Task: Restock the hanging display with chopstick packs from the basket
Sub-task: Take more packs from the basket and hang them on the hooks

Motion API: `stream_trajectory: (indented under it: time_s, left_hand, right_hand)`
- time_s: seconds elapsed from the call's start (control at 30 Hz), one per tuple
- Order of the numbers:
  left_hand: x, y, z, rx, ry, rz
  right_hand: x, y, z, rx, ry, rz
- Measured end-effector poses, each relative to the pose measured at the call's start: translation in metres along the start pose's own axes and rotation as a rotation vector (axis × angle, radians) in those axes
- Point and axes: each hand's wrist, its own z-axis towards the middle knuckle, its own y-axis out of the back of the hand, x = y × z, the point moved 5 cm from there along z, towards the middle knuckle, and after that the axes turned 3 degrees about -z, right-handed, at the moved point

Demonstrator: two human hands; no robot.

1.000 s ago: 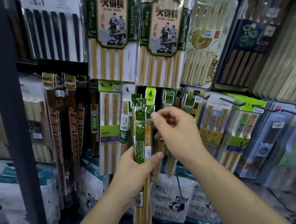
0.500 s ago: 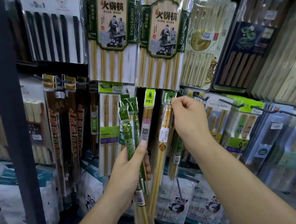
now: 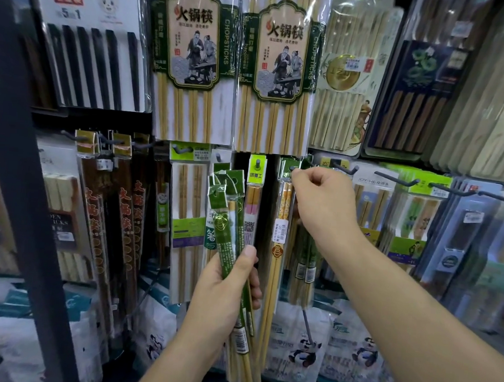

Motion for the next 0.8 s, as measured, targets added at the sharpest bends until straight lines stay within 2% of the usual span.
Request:
stream_trajectory:
  time_s: [0.17, 0.33, 0.5, 0.6, 0.7, 0.8]
  left_hand:
    - [0.000, -0.001, 0.000, -0.002, -0.005, -0.006]
    - [0.000, 0.000, 0.000, -0.005, -0.009, -0.005]
    - [0.000, -0.002, -0.002, 0.021, 0.014, -0.005]
    - [-0.002, -0.005, -0.004, 0.059, 0.015, 0.019]
    - [-0.002, -0.008, -0.005, 0.086, 0.013, 0.043]
    - [-0.002, -0.012, -0.007, 0.119, 0.003, 0.050]
  right_hand:
    - [0.001, 0.000, 0.001, 0.047, -0.026, -0.075]
    - [0.003, 0.000, -0.001, 0.058, 0.054, -0.303]
    - [0.003, 0.005, -0.009, 0.035, 0.056, -0.470]
    - [0.002, 0.006, -0.022, 0.025, 0.071, -0.366]
    - [0.006, -0.002, -0.039, 0.170, 0.081, -0.101]
    - [0.011, -0.009, -0.051, 0.270, 0.114, -0.023]
